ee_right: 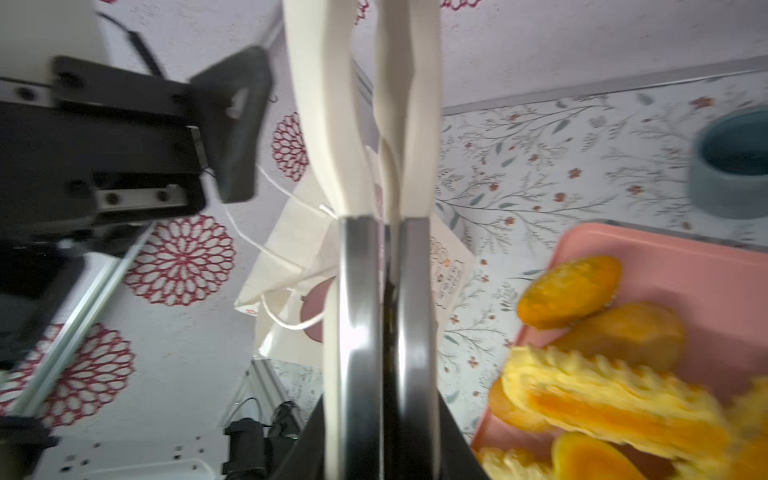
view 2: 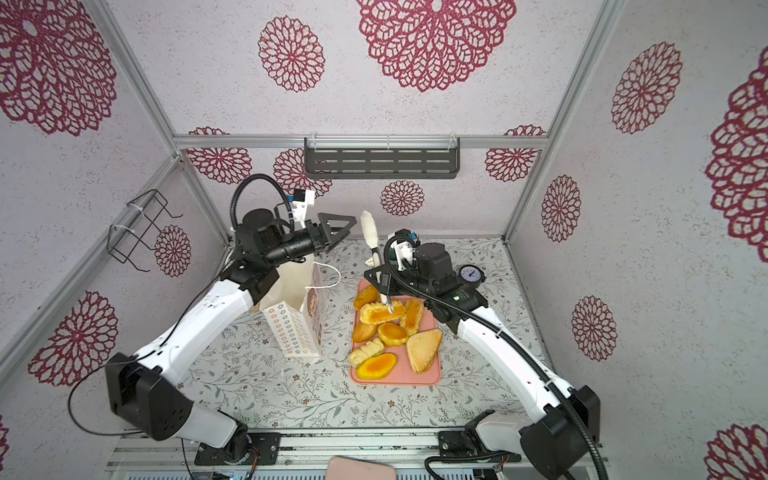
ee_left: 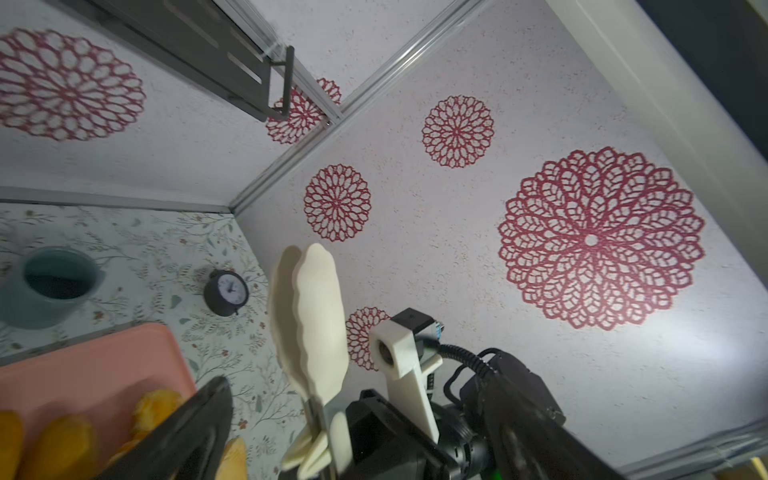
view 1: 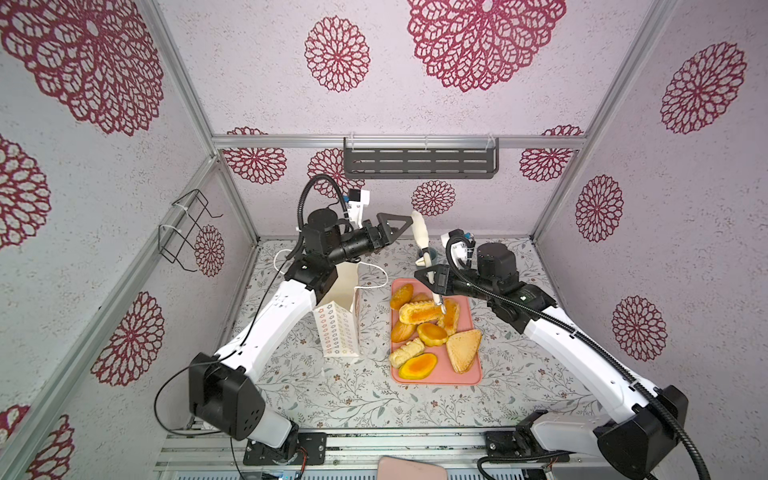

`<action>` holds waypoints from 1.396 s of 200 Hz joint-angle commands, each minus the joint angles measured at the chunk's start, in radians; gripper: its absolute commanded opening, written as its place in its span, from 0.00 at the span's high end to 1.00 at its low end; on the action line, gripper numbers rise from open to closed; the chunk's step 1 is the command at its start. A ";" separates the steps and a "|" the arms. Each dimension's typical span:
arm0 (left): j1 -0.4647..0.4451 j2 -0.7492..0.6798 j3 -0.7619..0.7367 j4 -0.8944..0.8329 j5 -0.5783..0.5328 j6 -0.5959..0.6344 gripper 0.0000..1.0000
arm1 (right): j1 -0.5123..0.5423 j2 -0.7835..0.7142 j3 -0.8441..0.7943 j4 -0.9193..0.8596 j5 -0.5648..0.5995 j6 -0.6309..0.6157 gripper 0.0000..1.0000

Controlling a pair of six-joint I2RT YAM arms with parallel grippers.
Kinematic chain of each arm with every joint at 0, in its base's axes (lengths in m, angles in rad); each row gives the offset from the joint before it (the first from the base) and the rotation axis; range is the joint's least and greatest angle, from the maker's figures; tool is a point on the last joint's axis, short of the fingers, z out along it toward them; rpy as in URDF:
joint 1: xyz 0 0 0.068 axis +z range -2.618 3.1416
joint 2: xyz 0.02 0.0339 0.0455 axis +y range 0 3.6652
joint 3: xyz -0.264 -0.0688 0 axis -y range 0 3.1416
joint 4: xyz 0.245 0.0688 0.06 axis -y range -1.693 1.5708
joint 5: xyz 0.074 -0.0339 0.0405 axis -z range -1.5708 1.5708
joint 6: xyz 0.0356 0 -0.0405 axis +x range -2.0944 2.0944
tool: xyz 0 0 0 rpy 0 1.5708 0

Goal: Place the fake bread into the paper bag

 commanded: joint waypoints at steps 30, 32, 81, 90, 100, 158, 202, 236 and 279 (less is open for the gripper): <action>0.016 -0.202 0.168 -0.724 -0.539 0.384 0.03 | -0.011 -0.037 0.161 -0.483 0.338 -0.194 0.68; 0.016 -0.206 0.175 -0.745 -0.560 0.391 0.03 | -0.011 -0.034 0.166 -0.499 0.344 -0.195 0.67; 0.095 -0.231 0.287 -1.121 -0.825 0.487 0.03 | -0.003 -0.002 0.173 -0.726 0.346 -0.170 0.62; 0.121 -0.234 0.279 -1.155 -0.827 0.492 0.03 | 0.000 0.000 0.167 -0.751 0.349 -0.165 0.61; 0.154 -0.244 0.259 -1.174 -0.812 0.495 0.03 | 0.003 -0.002 0.162 -0.776 0.349 -0.163 0.61; 0.407 -0.346 0.068 -1.115 -0.562 0.492 0.03 | 0.006 -0.064 0.098 -0.886 0.318 -0.114 0.57; 0.444 -0.373 -0.005 -1.071 -0.477 0.486 0.03 | -0.008 -0.133 0.042 -0.969 0.302 -0.043 0.52; 0.447 -0.398 -0.075 -1.020 -0.431 0.486 0.03 | -0.040 -0.174 -0.003 -1.027 0.226 -0.011 0.50; 0.449 -0.416 -0.090 -0.988 -0.413 0.478 0.03 | -0.071 -0.215 -0.076 -1.101 0.150 0.014 0.49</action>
